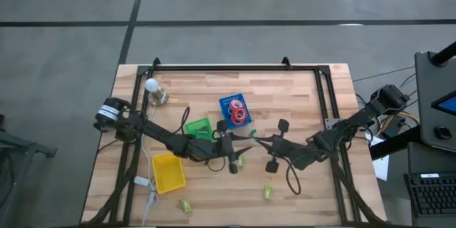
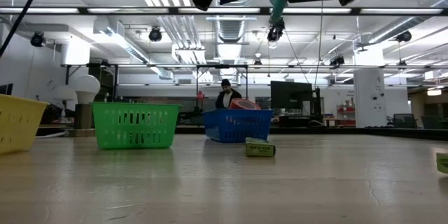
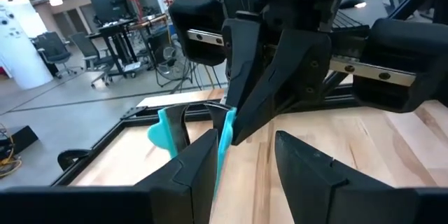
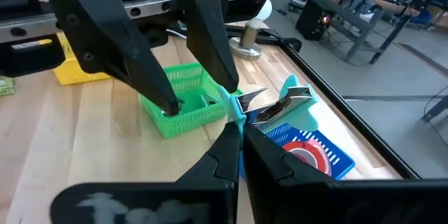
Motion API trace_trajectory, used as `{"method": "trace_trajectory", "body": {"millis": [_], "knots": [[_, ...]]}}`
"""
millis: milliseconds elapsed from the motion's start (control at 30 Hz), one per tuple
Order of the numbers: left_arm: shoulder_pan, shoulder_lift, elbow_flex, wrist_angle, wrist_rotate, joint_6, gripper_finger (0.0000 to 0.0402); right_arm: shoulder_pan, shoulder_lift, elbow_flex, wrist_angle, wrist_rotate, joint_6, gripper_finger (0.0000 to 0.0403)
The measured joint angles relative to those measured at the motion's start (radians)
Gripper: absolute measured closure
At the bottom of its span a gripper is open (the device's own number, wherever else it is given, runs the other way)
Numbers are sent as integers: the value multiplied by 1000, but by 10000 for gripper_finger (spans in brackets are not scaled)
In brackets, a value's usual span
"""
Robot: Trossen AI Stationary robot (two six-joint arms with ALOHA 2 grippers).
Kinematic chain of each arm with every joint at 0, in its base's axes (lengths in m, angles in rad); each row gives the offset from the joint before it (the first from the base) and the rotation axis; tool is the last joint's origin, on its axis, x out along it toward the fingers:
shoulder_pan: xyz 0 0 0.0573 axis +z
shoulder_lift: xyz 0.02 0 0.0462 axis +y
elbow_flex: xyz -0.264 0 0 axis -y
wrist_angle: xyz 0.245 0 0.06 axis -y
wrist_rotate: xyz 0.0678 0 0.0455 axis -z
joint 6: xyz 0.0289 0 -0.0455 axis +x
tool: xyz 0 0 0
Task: Pick and place Stapler, Stapler remover, tape
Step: Put the light blue staple remover into the green basket
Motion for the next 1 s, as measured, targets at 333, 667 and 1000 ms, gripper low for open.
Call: {"method": "trace_trajectory", "body": {"millis": [333,667,1000], "knots": [[9,0,1,2,-1,-14,306,0,0,0,-3,-1,15,394],[27,0,0,0,18,-61,360,0,0,2,-2,-3,18,394],[27,0,-1,-3,38,-49,394,1,0,2,-4,-16,41,394]]}}
